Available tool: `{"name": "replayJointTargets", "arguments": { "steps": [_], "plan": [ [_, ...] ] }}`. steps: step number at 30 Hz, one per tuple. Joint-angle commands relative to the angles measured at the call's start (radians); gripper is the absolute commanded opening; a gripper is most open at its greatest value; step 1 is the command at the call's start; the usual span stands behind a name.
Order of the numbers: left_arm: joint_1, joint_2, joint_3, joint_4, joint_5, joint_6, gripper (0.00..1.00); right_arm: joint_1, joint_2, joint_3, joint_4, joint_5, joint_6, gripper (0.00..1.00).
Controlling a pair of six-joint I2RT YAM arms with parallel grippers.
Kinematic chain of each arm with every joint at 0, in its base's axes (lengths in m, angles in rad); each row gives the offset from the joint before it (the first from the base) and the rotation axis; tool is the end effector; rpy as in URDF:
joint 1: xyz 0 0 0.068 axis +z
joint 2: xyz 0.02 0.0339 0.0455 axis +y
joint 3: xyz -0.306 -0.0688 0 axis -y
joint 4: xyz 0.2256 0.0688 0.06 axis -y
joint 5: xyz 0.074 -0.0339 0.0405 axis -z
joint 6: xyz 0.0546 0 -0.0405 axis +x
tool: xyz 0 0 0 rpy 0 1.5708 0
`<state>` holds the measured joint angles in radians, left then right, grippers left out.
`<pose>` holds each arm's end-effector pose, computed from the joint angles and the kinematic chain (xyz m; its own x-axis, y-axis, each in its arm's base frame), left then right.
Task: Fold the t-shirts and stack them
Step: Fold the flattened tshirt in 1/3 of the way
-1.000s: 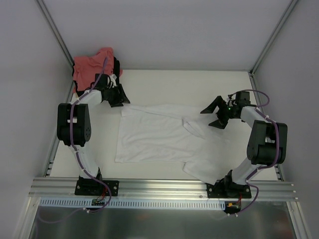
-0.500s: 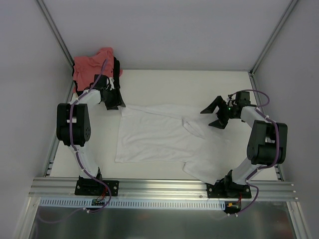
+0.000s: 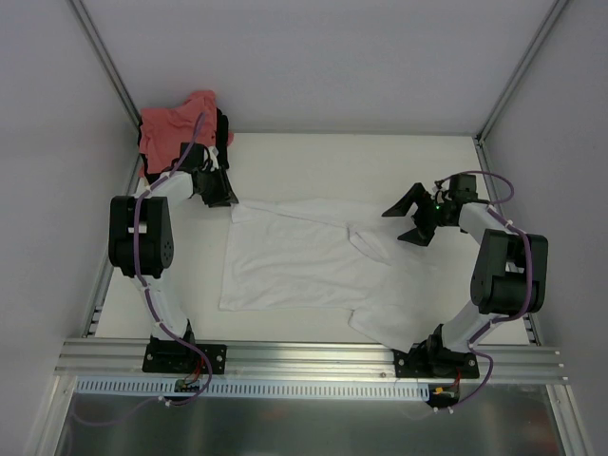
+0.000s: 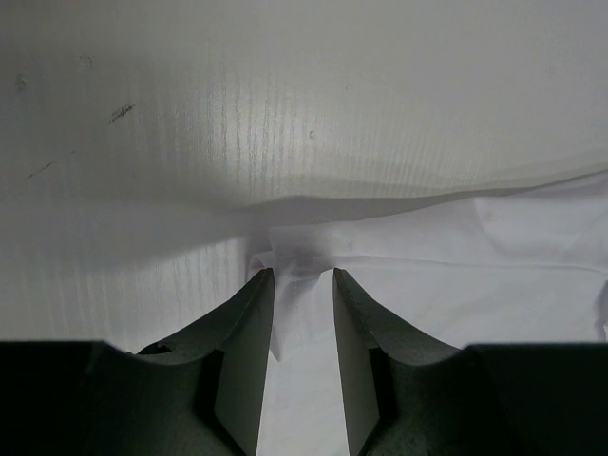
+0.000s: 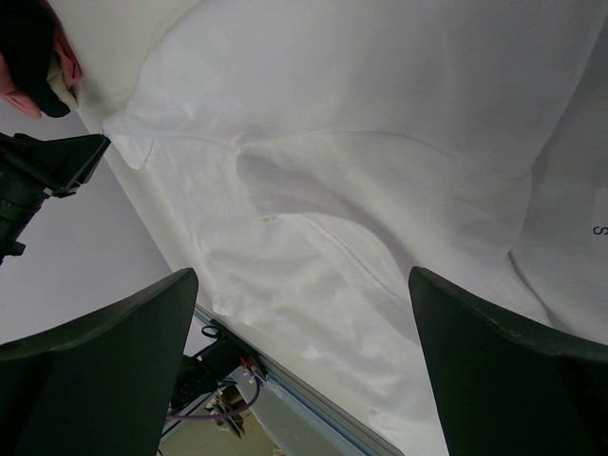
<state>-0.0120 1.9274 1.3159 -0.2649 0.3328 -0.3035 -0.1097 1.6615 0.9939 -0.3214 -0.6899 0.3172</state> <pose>0.4261 -0.0230 0.2233 -0.7991 -0.2729 -0.5356 -0.0193 0.9022 -0.4308 0.3277 -0.0011 0.2287 -0.8711 0.3380 -0.3563 0.0090 0.7363 0.6766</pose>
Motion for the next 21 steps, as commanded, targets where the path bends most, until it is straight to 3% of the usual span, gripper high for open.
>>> {"name": "replayJointTargets", "arguments": {
  "steps": [1,21],
  "plan": [
    [0.004,0.008,0.025,0.010,0.018,-0.005,0.32,-0.010,-0.022,0.026,-0.005,-0.025,-0.015,0.99],
    [0.004,0.031,0.022,-0.008,0.008,0.007,0.35,-0.012,-0.017,0.019,0.007,-0.039,-0.010,1.00]
  ]
}}
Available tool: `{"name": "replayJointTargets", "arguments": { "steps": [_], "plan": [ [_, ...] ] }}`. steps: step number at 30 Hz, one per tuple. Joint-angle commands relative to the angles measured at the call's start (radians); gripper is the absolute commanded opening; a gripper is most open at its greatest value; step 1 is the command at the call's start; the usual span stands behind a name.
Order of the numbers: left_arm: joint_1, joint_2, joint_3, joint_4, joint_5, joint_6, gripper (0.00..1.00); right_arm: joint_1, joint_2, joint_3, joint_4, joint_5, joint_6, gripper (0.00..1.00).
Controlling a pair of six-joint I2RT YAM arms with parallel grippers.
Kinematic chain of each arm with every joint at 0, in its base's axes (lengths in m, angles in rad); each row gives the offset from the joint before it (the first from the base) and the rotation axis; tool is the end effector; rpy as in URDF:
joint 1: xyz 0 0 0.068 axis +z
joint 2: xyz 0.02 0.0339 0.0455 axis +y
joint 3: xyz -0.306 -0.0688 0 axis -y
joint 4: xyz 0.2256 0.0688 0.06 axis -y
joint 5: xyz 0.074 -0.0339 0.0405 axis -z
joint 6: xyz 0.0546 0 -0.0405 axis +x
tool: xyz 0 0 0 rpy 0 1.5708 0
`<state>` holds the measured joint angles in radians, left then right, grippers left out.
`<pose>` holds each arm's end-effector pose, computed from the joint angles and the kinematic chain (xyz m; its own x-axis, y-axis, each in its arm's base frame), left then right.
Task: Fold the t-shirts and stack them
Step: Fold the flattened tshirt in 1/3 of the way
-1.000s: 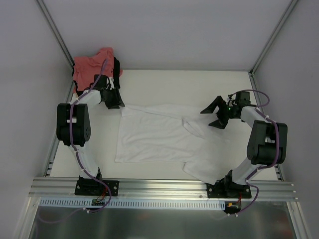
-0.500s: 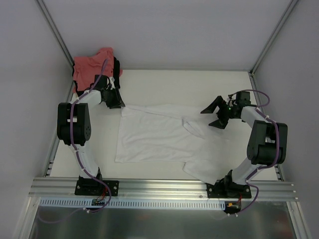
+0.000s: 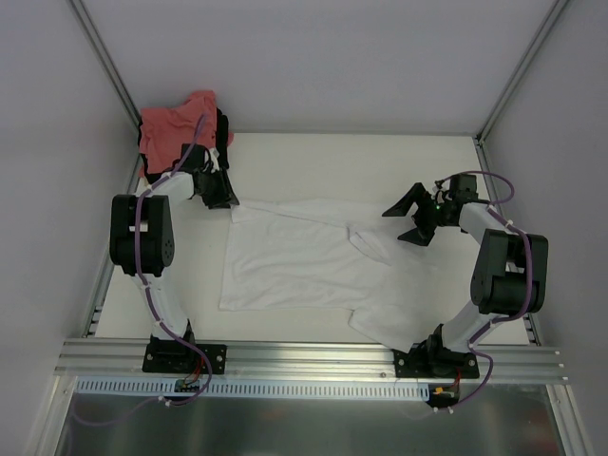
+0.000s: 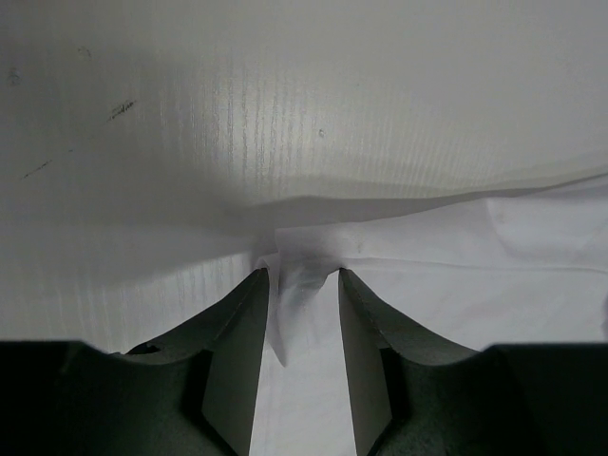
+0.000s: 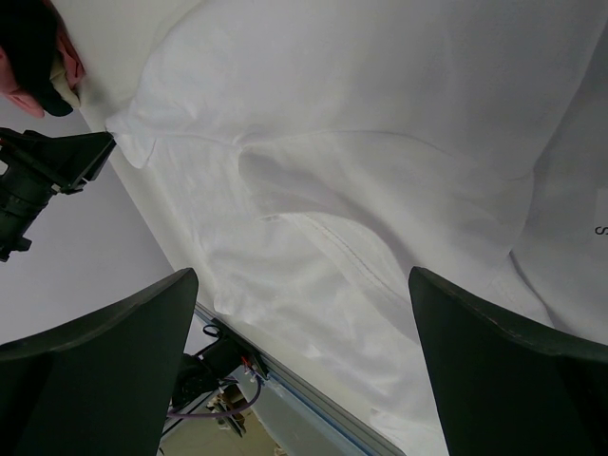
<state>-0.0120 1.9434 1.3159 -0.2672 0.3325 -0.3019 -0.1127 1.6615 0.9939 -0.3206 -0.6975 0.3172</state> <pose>0.4276 -0.0230 0.2166 -0.8088 -0.2714 -0.5217 -0.0261 0.9029 -0.4291 0.3276 -0.0018 0.2290 -0.8710 0.3392 -0.3555 0.0071 0.7321 0.6812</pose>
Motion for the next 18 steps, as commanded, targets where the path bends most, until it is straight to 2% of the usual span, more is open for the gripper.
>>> {"name": "replayJointTargets", "arguments": {
  "steps": [1,4,6,8,9,10,11,18],
  "plan": [
    [0.004,0.015,0.019,-0.001,0.007,0.006,0.37,-0.010,-0.017,0.018,0.006,-0.030,-0.012,1.00],
    [0.004,0.017,0.020,0.002,0.010,0.006,0.38,-0.010,-0.016,0.020,0.006,-0.030,-0.012,0.99],
    [0.004,0.017,0.022,0.005,0.013,0.004,0.33,-0.010,-0.016,0.020,0.006,-0.030,-0.012,0.99],
    [0.004,0.019,0.017,0.017,0.016,0.000,0.23,-0.010,-0.016,0.020,0.005,-0.030,-0.012,0.99],
    [0.004,0.019,0.017,0.022,0.019,0.000,0.11,-0.012,-0.016,0.020,0.005,-0.031,-0.015,0.99],
    [0.004,0.022,0.019,0.025,0.020,-0.002,0.03,-0.012,-0.016,0.020,0.005,-0.031,-0.013,1.00],
    [0.004,0.022,0.019,0.032,0.020,-0.009,0.00,-0.012,-0.016,0.019,0.005,-0.031,-0.013,1.00],
    [0.004,-0.034,0.025,0.111,0.028,-0.048,0.00,-0.010,-0.005,0.020,0.008,-0.037,-0.015,0.99]
  ]
}}
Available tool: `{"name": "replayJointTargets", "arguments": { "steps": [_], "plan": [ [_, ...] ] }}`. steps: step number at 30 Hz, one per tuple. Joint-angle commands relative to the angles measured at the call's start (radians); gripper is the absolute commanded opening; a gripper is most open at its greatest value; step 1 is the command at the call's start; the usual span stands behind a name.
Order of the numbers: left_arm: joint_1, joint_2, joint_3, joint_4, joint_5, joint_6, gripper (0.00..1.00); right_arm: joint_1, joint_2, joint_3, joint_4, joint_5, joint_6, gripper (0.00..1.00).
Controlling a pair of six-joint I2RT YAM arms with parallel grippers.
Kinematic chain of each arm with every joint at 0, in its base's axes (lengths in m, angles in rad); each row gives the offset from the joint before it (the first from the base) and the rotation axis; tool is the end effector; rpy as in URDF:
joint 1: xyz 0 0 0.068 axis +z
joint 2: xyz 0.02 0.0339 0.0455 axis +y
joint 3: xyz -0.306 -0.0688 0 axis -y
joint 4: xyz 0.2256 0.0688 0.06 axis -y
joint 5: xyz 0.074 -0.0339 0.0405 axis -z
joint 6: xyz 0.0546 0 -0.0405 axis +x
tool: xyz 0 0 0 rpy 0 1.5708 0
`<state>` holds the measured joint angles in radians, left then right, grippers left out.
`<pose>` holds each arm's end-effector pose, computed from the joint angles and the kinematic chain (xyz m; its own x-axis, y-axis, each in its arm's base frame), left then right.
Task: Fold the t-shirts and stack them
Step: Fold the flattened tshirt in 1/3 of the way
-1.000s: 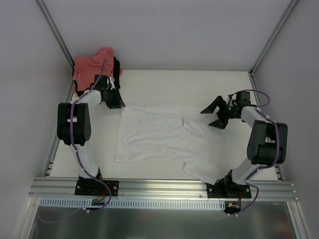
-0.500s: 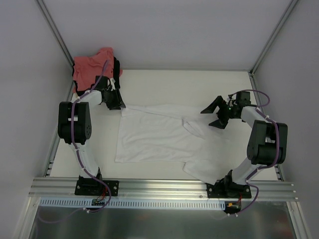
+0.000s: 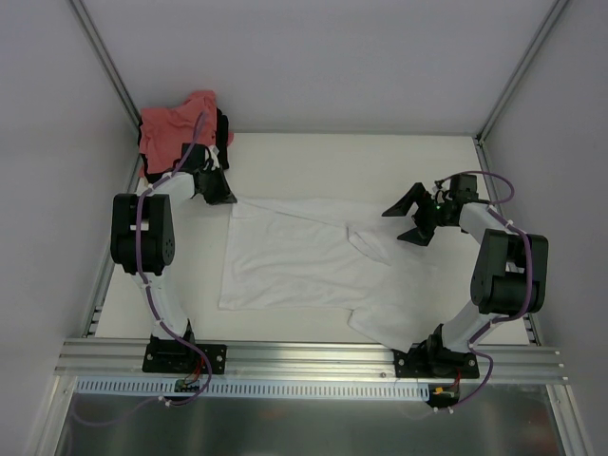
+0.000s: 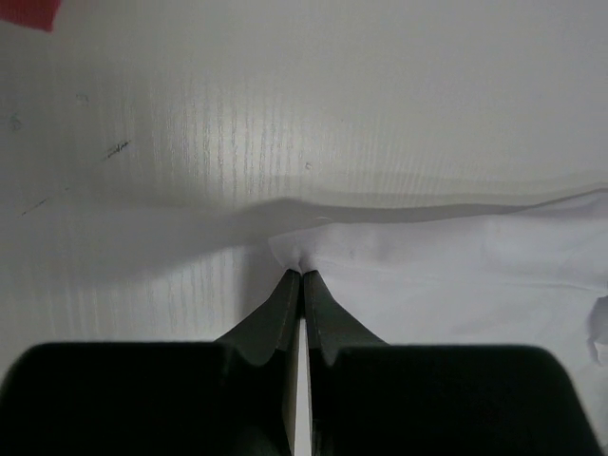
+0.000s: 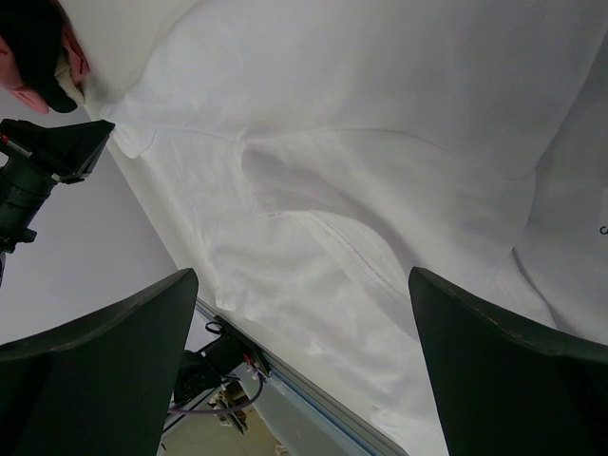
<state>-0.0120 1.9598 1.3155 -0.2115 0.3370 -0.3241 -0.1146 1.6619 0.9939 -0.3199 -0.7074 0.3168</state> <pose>0.4345 -0.0233 0.2143 -0.7884 -0.2911 -0.5420 -0.0242 0.8950 -0.4455 0.3276 -0.0020 0.2292 -0.8718 0.3387 -0.3540 0.0033 0.7266 0.6870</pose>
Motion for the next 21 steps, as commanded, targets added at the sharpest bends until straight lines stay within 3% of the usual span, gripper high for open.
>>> {"name": "replayJointTargets", "arguments": {
  "steps": [1,16,21],
  "plan": [
    [0.004,-0.055,0.037,0.052,0.025,-0.029,0.00,-0.008,-0.005,0.022,0.008,-0.029,-0.013,1.00],
    [0.004,-0.056,0.197,-0.026,0.126,-0.029,0.00,-0.008,0.001,0.020,0.007,-0.035,-0.015,0.99],
    [0.004,-0.029,0.240,-0.081,0.148,-0.010,0.10,-0.008,0.001,0.023,0.008,-0.035,-0.015,1.00]
  ]
}}
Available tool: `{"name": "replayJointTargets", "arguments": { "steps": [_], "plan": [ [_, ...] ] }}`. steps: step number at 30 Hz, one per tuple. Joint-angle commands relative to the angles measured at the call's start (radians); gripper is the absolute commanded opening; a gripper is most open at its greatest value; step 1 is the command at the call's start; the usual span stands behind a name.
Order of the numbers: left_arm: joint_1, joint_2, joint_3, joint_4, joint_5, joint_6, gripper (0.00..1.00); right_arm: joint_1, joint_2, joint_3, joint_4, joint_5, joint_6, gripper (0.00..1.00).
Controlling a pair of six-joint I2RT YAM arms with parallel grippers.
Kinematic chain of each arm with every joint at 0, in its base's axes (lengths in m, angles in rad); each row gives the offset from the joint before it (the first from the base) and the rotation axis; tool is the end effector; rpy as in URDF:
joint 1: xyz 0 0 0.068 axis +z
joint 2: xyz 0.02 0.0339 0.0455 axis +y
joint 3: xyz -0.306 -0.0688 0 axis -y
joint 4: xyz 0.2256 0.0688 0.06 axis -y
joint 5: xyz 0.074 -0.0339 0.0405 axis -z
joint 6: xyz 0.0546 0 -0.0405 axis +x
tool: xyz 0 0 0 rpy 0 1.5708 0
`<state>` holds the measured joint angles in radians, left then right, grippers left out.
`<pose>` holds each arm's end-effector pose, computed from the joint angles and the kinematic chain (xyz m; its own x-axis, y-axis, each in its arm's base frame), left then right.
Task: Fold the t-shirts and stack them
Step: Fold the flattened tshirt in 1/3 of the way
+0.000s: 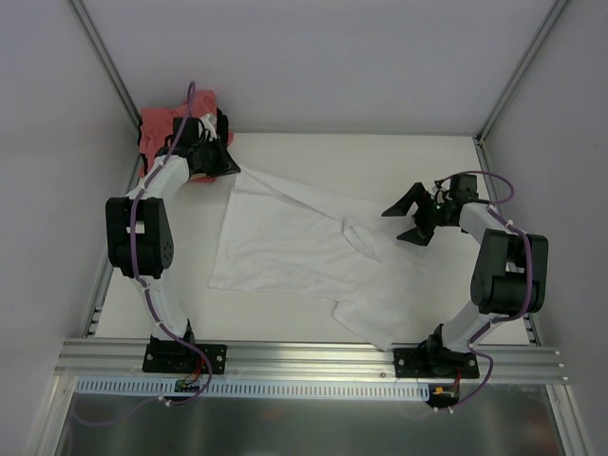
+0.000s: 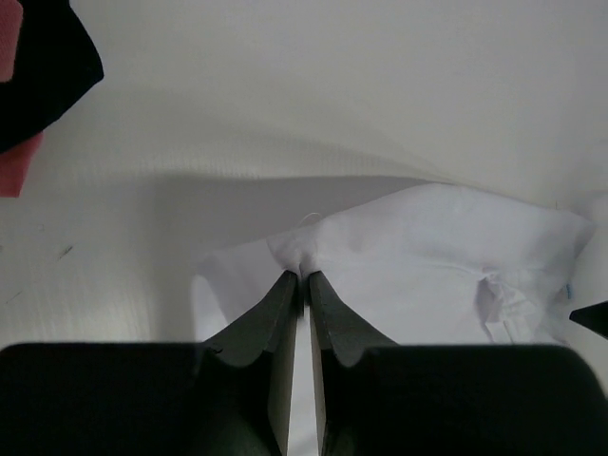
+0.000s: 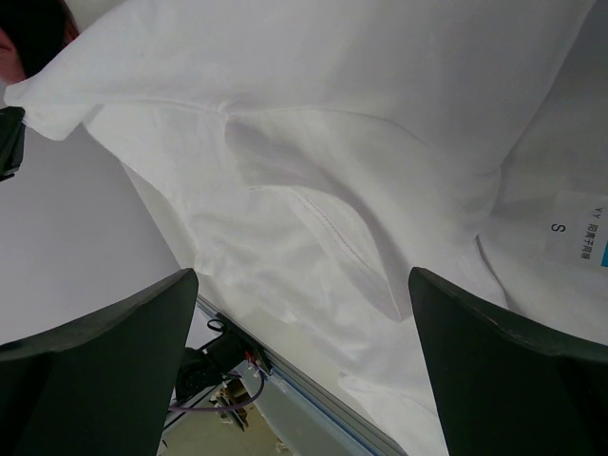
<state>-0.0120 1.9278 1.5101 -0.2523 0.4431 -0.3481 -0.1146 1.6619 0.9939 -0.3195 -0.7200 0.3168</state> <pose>0.4538 -0.0289 0.2869 -0.7020 -0.2998 -0.6460 0.1143 0.8479 -0.5176 0.3275 -0.0015 0.2296 -0.8735 0.3363 -0.3519 -0.0028 0.7194 0.6946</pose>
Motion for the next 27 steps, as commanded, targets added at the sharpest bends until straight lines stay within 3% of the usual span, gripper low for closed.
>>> {"name": "replayJointTargets", "arguments": {
  "steps": [1,6,8,13,15,23,27],
  "plan": [
    [0.004,0.005,0.036,-0.041,0.034,0.017,0.11,-0.008,0.002,0.023,0.010,-0.022,-0.015,0.99],
    [0.004,0.007,-0.002,-0.016,0.037,0.014,0.25,-0.008,0.004,0.022,0.008,-0.024,-0.019,0.99],
    [0.004,0.010,-0.004,-0.012,0.040,0.014,0.25,-0.008,0.004,0.022,0.007,-0.022,-0.018,0.99],
    [0.004,0.008,-0.014,0.004,0.039,0.014,0.04,-0.008,0.004,0.022,0.005,-0.021,-0.019,0.99],
    [0.004,0.010,-0.019,0.008,0.037,0.015,0.04,-0.008,0.006,0.022,0.005,-0.021,-0.021,1.00],
    [0.004,0.103,0.018,-0.091,-0.040,0.054,0.20,-0.008,0.006,0.023,0.007,-0.022,-0.019,0.99],
    [0.004,0.160,0.016,-0.105,-0.037,0.041,0.22,-0.008,0.001,0.022,0.000,-0.022,-0.022,0.99]
  ]
}}
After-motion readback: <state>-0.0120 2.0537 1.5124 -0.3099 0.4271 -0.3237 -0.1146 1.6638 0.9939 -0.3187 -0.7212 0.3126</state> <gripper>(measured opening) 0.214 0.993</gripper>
